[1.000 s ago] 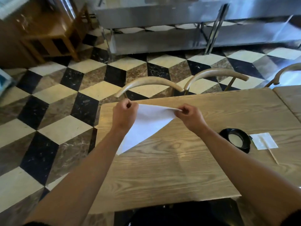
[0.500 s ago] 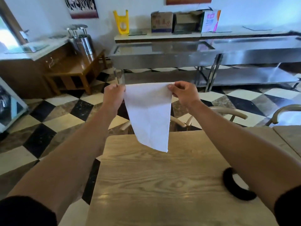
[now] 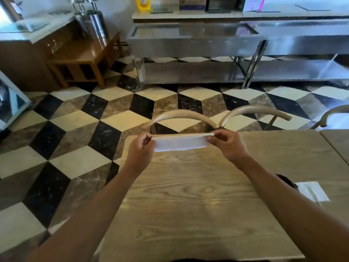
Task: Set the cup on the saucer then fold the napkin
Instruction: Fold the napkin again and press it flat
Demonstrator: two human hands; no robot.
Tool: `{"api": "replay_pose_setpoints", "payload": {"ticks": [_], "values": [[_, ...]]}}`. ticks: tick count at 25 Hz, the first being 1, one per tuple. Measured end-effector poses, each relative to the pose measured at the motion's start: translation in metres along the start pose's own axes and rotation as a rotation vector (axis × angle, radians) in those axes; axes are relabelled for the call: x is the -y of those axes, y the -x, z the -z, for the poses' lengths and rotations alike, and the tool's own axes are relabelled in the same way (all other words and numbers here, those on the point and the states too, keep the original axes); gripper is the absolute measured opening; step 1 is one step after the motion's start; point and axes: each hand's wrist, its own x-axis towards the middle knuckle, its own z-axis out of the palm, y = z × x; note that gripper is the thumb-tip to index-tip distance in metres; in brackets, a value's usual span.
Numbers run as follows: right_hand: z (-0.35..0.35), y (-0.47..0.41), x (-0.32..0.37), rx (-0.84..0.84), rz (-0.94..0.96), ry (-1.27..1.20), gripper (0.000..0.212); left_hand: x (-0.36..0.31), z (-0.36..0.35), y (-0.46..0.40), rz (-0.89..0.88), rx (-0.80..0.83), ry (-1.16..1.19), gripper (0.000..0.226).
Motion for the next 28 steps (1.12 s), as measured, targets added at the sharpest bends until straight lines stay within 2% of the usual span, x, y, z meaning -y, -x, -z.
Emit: {"api": "replay_pose_setpoints", "payload": {"ticks": [6, 7, 8, 12, 14, 17, 20, 24, 28], "values": [[-0.037, 0.122, -0.1, 0.16, -0.275, 0.014, 0.008, 0.099, -0.016, 0.123, 0.279, 0.195, 0.035, 0.013], [-0.041, 0.139, -0.112, 0.159, -0.312, 0.024, 0.012, 0.109, -0.017, 0.139, 0.308, 0.22, 0.035, 0.021], [-0.046, 0.156, -0.123, 0.155, -0.347, 0.042, 0.015, 0.12, -0.018, 0.154, 0.329, 0.239, 0.034, 0.026], [-0.06, 0.206, -0.154, 0.191, -0.429, 0.078, 0.013, 0.15, -0.023, 0.197, 0.429, 0.261, 0.059, 0.015], [-0.063, 0.219, -0.165, 0.182, -0.448, 0.075, 0.016, 0.162, -0.026, 0.206, 0.465, 0.265, 0.043, 0.021], [-0.067, 0.217, -0.172, 0.171, -0.455, 0.055, 0.016, 0.17, -0.029, 0.204, 0.493, 0.263, 0.047, 0.035], [-0.075, 0.192, -0.181, 0.131, -0.487, 0.031, 0.018, 0.173, -0.034, 0.184, 0.535, 0.258, 0.078, 0.025], [-0.087, 0.142, -0.19, 0.037, -0.621, -0.151, 0.011, 0.176, -0.048, 0.132, 0.552, 0.182, 0.061, 0.014], [-0.091, 0.087, -0.199, 0.005, -0.652, -0.152, 0.017, 0.18, -0.066, 0.076, 0.589, 0.131, 0.044, 0.007]]}}
